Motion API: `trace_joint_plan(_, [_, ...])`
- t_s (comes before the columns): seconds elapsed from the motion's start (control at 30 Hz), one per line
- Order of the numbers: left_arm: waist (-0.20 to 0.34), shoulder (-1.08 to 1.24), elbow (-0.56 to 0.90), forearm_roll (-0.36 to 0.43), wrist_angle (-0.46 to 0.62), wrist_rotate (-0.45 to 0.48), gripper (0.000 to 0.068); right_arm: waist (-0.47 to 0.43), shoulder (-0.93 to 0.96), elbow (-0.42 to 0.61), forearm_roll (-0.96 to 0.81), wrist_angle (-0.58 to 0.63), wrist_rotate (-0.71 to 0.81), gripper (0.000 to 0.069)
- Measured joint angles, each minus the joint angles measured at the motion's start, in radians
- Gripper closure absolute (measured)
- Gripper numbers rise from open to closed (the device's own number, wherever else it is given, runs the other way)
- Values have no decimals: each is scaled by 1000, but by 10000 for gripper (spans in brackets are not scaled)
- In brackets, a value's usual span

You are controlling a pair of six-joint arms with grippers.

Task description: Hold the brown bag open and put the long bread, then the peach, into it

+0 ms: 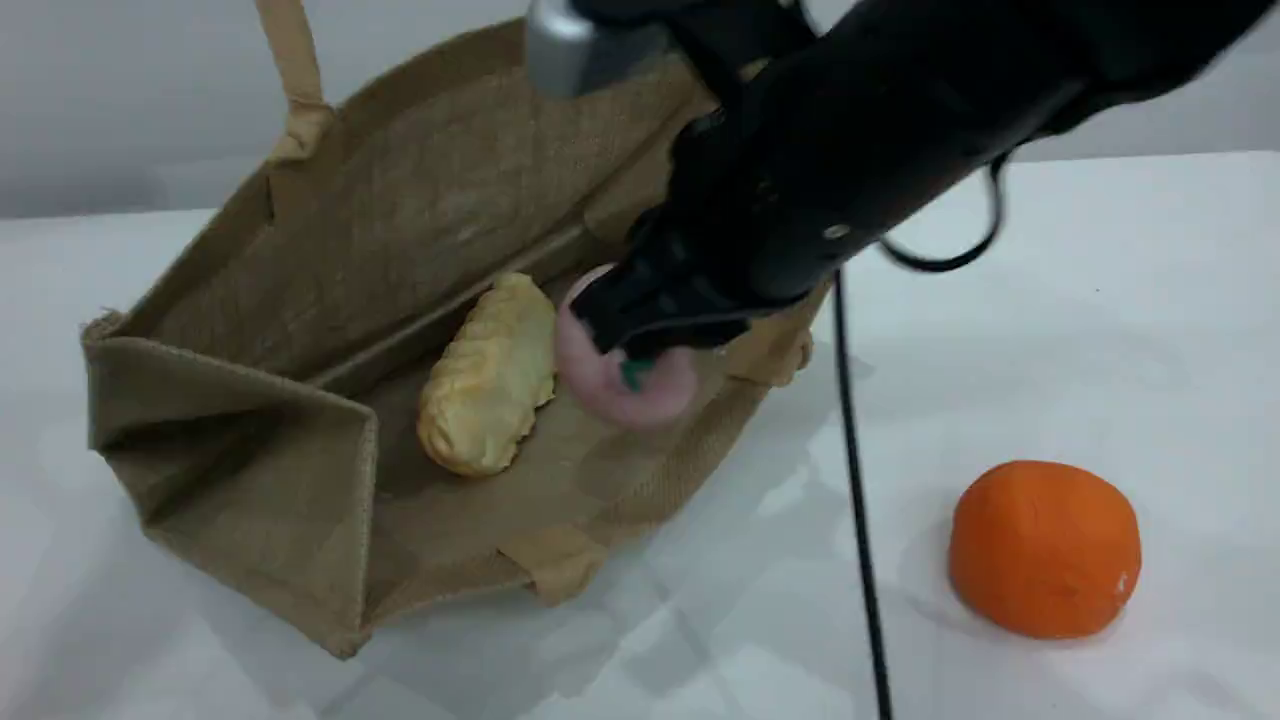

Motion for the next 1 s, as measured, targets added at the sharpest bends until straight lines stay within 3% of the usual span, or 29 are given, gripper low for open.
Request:
trace_joint_plan(0.23, [0, 0, 0, 0, 0, 0, 599, 7, 133, -124, 48, 13, -4, 665])
trace_joint_plan(0.47, [0, 0, 0, 0, 0, 1, 599, 41, 170, -173, 70, 6, -6, 622])
trace_joint_plan(0.57, [0, 0, 0, -1, 0, 1, 599, 41, 170, -191, 76, 24, -4, 530])
trace_joint_plan(0.77, [0, 0, 0, -1, 0, 1, 599, 38, 169, -218, 111, 51, -4, 209])
trace_joint_plan(0.83, [0, 0, 0, -1, 0, 1, 599, 36, 165, -218, 111, 53, -4, 129])
trace_joint_plan(0.9, [0, 0, 0, -1, 0, 1, 599, 26, 156, -218, 111, 65, -4, 77])
trace_joint_plan(1.0, [0, 0, 0, -1, 0, 1, 599, 1, 136, -218, 105, 109, -3, 64])
